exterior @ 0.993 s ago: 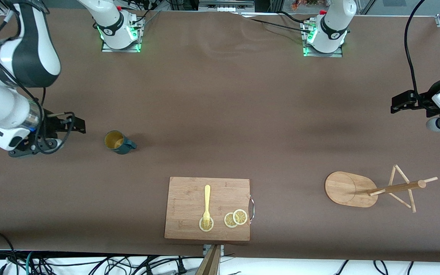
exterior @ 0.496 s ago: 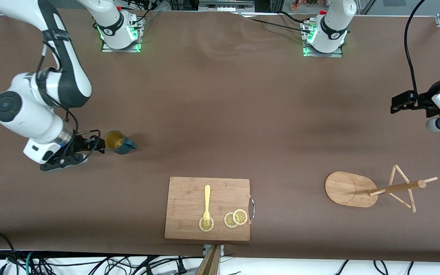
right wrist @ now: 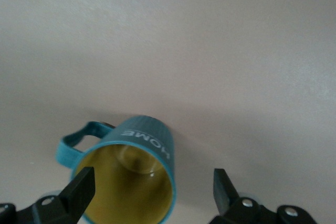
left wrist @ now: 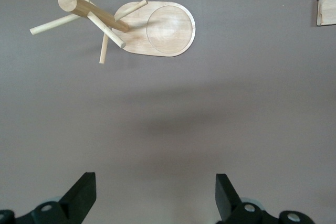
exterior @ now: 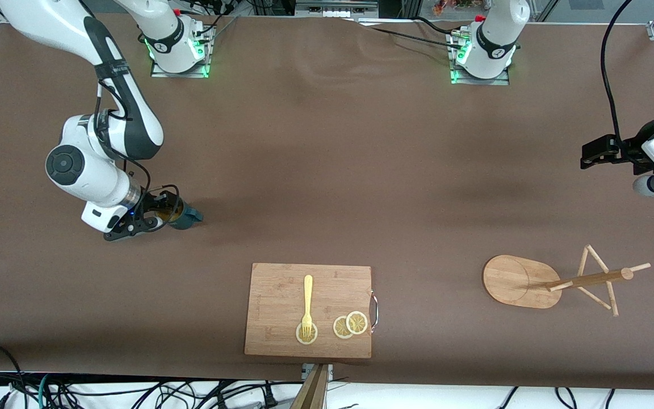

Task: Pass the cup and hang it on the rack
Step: 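Close the right gripper on the teal mug rim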

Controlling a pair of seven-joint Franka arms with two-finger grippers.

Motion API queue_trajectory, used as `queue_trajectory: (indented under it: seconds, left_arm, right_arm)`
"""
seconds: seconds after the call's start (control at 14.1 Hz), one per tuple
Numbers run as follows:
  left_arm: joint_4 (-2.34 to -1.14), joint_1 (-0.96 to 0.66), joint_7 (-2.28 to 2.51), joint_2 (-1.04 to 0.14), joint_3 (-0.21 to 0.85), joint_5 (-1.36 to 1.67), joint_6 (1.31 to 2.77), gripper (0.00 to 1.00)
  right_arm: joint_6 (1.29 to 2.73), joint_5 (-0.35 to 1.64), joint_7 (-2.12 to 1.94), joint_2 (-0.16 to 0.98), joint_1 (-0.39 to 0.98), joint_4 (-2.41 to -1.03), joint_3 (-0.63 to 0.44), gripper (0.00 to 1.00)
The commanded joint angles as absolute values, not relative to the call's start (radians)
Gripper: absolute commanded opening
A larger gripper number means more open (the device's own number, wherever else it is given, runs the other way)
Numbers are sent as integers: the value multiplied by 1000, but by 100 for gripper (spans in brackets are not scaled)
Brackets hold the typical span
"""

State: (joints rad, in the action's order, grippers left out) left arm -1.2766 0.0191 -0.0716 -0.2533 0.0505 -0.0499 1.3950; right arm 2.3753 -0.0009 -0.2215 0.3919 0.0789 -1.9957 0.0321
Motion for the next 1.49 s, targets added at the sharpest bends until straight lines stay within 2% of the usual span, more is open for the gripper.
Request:
queue_trajectory:
  seconds: [0.0,0.07,0.14,0.21,0.28,0.35,1.06,1.21,1.42]
  left_arm:
    - [-1249,17,-67,-264,48,-28,1393,100]
    - [-1249,17,-67,-264,48,-28,1393,100]
    - [-1249,17,-67,-264,48,-28,1393,100]
    - [-1249,17,-67,-264,46,-29,1393,100]
    - [-1249,17,-67,-264,48,-29,1393,100]
    - [-1249,17,-66,-264,46,-29,1393,100]
    - [-1249,17,-71,-276,46,-28,1390,100]
    - [-1249,17,-74,-278,46,-28,1390,100]
    - [-1250,15,-77,-278,48,-26,1390,100]
  right_arm:
    - [2469,8,-265,399,66,-2055,28,100]
    - [2520,8,-274,400,66,-2084,28,99]
    - [2583,8,-313,403,64,-2114,26,72]
    - [2633,8,-363,403,64,-2141,26,32]
    - [2649,8,-388,402,64,-2148,26,5]
    - [2652,8,-408,400,63,-2146,25,0]
    - [2631,9,-428,373,64,-2115,28,0]
    - [2582,9,-420,359,64,-2092,32,0]
    - [2407,14,-417,333,66,-2005,35,0]
